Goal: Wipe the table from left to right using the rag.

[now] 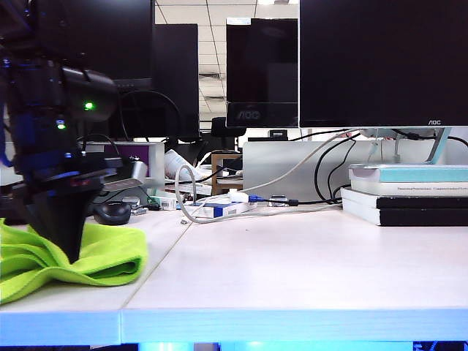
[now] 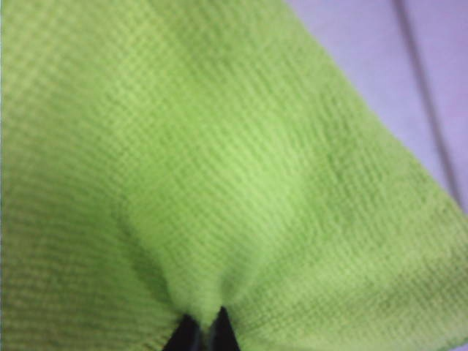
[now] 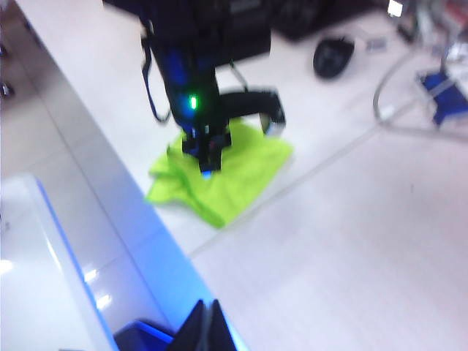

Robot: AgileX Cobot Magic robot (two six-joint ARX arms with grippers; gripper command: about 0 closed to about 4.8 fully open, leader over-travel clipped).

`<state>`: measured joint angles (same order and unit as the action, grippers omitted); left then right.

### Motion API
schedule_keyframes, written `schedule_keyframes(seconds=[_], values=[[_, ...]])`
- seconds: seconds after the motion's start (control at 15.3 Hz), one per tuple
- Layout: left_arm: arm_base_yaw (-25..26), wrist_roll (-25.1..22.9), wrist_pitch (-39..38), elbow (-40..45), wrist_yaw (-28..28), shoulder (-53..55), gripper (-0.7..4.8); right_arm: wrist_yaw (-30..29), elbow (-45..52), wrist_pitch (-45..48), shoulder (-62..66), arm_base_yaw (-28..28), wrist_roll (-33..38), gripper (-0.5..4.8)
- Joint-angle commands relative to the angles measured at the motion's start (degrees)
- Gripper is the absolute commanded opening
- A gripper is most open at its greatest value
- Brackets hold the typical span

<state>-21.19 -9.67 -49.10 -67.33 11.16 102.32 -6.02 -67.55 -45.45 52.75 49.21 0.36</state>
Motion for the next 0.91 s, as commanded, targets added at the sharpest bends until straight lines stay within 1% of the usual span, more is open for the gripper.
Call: schedule_keyframes(seconds=[0.07,0.26,0.52,0.72,0.91], values=[[-4.26,3.32,1.60,0.98,1.64,1.25,-0.06,2.45,-0.68,-3.15,-0.22,0.07,0.09,-0.01],[-7.69,5.03,3.04,0.94,1.53,1.25,-0.06,5.05,-0.68,-6.36,-0.22,0.04,0.09,-0.01],[-10.78,9.40,5.16,0.94,1.38,1.25,-0.06,5.05,-0.68,-9.16,-0.22,0.04,0.07,-0.01],[-13.18,11.43,6.73,0.92,-1.09,1.25,-0.06,5.05,-0.68,-9.51,-0.22,0.04,0.09,-0.01],[-16.02,12.55,9.07,0.87,-1.51,1.27,-0.06,5.05,-0.68,-10.16,-0.22,0.04,0.07,-0.01]])
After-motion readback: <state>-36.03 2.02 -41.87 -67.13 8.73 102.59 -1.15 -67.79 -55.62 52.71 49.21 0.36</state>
